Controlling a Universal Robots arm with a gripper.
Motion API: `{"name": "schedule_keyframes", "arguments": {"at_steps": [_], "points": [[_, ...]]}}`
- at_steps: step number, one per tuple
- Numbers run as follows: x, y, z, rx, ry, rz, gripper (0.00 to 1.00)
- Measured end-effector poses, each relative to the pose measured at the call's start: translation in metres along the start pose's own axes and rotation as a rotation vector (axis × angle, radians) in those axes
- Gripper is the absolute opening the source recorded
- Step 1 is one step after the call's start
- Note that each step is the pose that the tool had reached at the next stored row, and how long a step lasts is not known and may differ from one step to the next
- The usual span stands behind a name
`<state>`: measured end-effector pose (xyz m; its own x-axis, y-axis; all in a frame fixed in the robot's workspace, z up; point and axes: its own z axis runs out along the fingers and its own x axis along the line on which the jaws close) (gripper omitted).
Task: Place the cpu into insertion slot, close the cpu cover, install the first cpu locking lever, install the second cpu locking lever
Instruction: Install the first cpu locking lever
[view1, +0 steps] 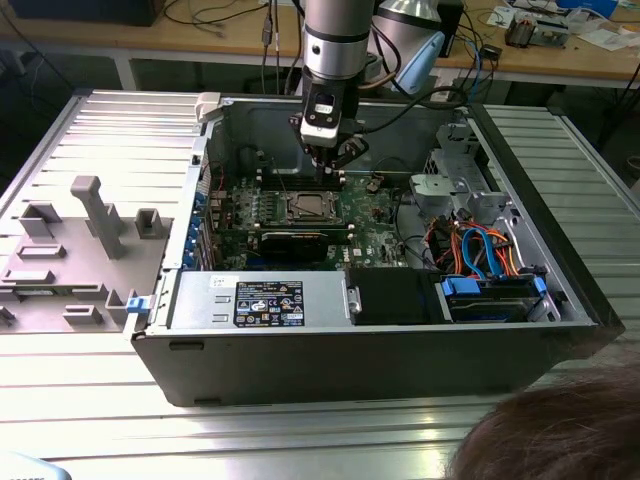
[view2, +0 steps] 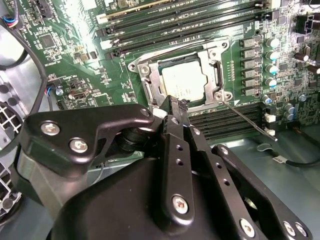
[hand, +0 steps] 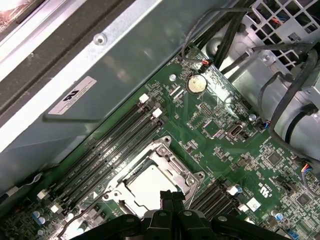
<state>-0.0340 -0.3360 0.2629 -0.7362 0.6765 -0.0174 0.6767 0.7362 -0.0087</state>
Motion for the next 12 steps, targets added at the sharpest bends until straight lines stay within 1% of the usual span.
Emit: {"name": "schedule_keyframes", "arguments": {"at_steps": [9, 12], "points": [[0.0, 0.0, 0.0, -0.0007, -0.0004, -0.042, 0.11], [0.0, 0.0, 0.0, -0.0011, -0.0006, -0.064, 0.11]]}}
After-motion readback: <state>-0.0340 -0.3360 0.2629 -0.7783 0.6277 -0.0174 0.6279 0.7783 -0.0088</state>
